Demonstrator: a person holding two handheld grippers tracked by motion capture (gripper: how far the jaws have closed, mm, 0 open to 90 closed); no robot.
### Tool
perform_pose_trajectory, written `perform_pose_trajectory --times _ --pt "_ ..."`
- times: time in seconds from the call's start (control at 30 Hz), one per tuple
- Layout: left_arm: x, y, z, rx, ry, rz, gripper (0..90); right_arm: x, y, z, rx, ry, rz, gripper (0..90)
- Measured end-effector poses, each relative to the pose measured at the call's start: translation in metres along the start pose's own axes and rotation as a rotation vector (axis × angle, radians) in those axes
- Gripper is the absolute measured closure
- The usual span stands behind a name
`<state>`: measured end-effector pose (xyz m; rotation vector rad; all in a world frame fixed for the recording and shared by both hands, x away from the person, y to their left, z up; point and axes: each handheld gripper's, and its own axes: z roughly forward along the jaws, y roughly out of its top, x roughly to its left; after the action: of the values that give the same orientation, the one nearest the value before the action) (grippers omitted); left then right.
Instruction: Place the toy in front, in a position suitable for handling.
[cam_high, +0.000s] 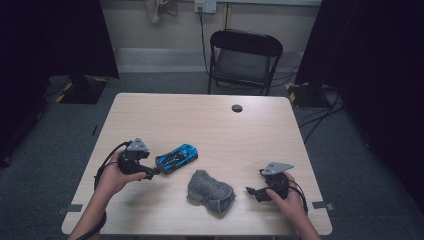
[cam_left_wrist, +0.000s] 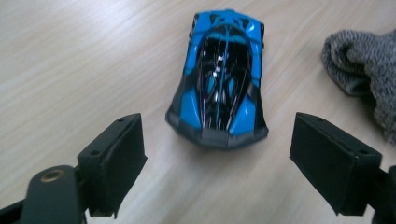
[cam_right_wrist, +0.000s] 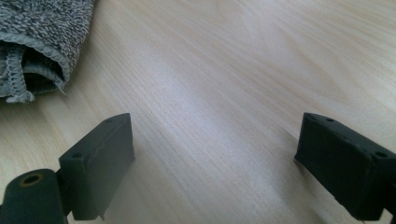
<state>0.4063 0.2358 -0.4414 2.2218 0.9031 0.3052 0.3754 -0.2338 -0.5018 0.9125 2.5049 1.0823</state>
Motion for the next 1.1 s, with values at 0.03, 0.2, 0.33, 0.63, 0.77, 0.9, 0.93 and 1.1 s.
perform_pose_trajectory --times 0.03,0.2,0.33,0.63,0.77,0.9,0.93,1.1 --pt "0.001 0.003 0.002 -0.001 -0.001 0.002 17.8 0.0 0.0 0.0 0.0 0.0 0.0 10.3" --pt "0.0 0.017 0.015 0.006 -0.016 0.013 17.3 -0.001 0.0 0.0 0.001 0.001 -0.001 10.3" --pt "-0.003 0.025 0.029 0.029 -0.033 0.023 16.6 -0.001 0.001 0.001 0.001 0.001 0.0 10.3" --pt "-0.005 0.039 0.052 0.039 -0.054 0.025 16.3 -0.001 0.001 0.001 0.0 0.001 -0.001 10.3" --pt "-0.006 0.044 0.065 0.061 -0.043 0.049 16.1 -0.001 0.001 0.001 0.0 0.0 -0.001 10.3" --pt "-0.007 0.046 0.074 0.077 -0.051 0.052 16.2 -0.001 0.001 0.001 0.0 0.0 -0.001 10.3" --pt "-0.007 0.047 0.076 0.075 -0.051 0.049 16.0 -0.001 0.001 0.001 0.0 0.0 -0.001 10.3" --pt "-0.006 0.048 0.089 0.1 -0.056 0.039 16.0 -0.001 0.001 0.001 0.0 0.0 0.001 10.4"
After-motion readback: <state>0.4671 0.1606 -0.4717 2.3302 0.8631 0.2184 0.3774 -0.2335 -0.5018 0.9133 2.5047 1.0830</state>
